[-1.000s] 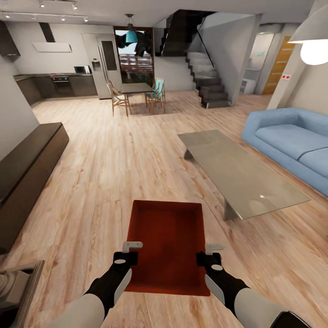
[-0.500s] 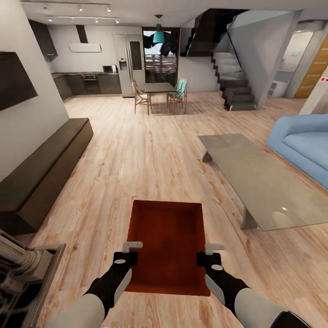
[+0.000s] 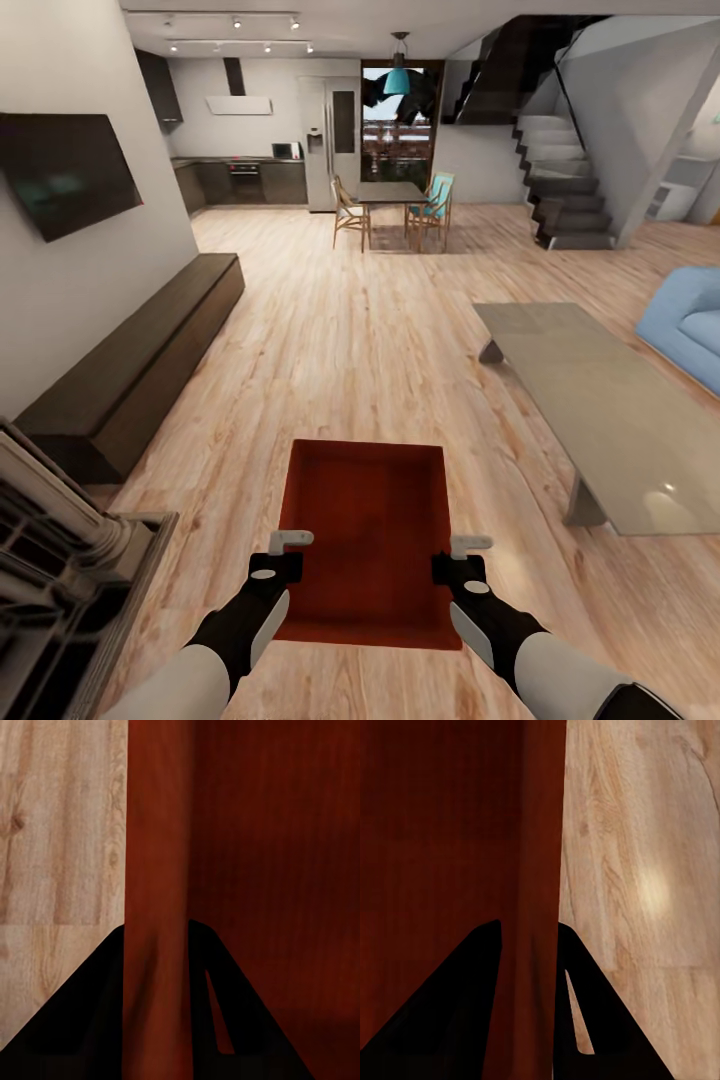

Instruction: Move the two storage containers from the living room to the garage. In the garage, place one container on the floor and stack the other container on top of it (either order is fine).

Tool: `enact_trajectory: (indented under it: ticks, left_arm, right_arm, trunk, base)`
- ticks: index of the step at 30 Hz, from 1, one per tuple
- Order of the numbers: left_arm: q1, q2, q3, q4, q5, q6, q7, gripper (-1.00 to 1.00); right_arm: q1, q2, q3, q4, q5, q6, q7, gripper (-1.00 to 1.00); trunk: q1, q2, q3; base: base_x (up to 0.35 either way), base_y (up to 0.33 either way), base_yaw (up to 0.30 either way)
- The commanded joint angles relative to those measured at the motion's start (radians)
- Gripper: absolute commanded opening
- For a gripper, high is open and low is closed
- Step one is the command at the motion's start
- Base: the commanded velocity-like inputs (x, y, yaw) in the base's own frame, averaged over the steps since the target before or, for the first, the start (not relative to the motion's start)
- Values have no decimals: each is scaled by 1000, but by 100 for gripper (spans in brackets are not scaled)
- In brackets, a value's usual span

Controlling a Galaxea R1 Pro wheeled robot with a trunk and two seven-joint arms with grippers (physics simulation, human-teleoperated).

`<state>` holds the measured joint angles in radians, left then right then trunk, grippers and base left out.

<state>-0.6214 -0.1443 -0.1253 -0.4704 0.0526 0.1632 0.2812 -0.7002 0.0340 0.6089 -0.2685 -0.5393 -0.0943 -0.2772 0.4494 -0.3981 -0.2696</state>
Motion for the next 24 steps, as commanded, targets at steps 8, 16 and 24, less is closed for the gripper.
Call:
enact_trajectory:
  ticks: [8, 16, 24]
  left_arm:
    - [0, 3, -17, 1, 30, 44, 10, -100]
    - [0, 3, -17, 1, 30, 44, 10, -100]
    - [0, 3, -17, 1, 30, 44, 10, -100]
  right_arm:
    - [-2, -7, -17, -2, 10, -18, -22, -100]
    - [-2, -6, -17, -2, 10, -18, -22, -100]
    - [-2, -8, -17, -2, 11, -17, -22, -100]
  trunk:
    - [1, -2, -2]
    - [1, -2, -2]
    - [1, -2, -2]
  base:
    - [186, 0, 8]
    - [317, 0, 0]
    - [322, 0, 0]
